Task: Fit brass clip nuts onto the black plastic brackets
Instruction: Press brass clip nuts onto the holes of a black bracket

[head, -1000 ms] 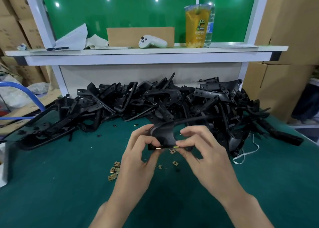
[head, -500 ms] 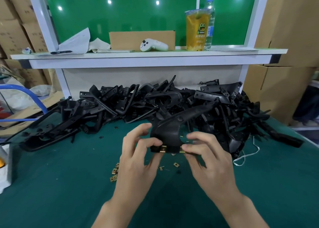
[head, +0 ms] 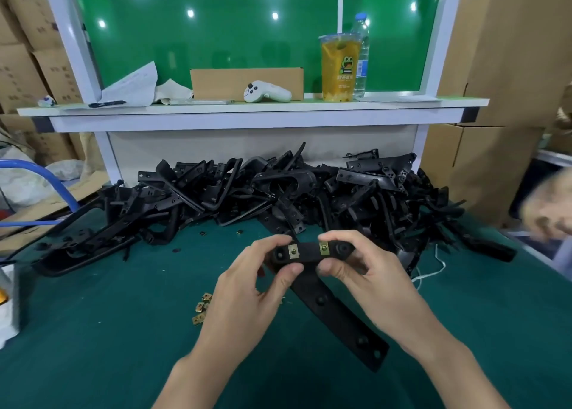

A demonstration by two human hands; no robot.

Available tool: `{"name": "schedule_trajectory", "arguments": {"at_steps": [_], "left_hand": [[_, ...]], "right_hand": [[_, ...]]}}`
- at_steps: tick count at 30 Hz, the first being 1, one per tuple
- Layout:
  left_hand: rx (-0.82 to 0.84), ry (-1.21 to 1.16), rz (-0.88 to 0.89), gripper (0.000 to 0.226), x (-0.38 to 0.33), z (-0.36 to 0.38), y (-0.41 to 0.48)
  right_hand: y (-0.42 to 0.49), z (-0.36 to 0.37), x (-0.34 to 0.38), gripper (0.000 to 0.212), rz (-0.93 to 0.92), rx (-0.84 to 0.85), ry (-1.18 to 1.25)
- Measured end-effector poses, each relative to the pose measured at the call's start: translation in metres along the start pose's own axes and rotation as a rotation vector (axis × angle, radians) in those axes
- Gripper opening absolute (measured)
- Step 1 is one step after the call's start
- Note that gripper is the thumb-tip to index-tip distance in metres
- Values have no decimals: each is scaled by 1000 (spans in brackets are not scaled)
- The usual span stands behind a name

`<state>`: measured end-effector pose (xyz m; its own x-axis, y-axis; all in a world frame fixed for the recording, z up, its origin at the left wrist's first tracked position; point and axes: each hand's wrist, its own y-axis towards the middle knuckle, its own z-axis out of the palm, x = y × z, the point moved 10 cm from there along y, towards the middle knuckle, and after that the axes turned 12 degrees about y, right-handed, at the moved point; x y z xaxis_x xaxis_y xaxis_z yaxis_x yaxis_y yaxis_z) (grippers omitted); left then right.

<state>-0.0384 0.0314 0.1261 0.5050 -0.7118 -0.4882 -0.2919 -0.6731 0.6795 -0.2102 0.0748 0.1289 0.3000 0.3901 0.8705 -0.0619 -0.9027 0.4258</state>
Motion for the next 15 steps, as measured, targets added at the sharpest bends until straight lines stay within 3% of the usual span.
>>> {"name": "schedule_trajectory", "arguments": {"at_steps": [6, 11, 15], "left_hand": [[84, -26, 9, 29, -10, 10, -6], [152, -105, -39, 33, -19, 30, -17], [188, -209, -115, 28, -33, 58, -29]], "right_hand": [[-14, -3, 6, 23, 23, 20, -72], [-28, -12, -9, 17, 163, 75, -108], [-40, -38, -27, 27, 280, -100, 34]]}}
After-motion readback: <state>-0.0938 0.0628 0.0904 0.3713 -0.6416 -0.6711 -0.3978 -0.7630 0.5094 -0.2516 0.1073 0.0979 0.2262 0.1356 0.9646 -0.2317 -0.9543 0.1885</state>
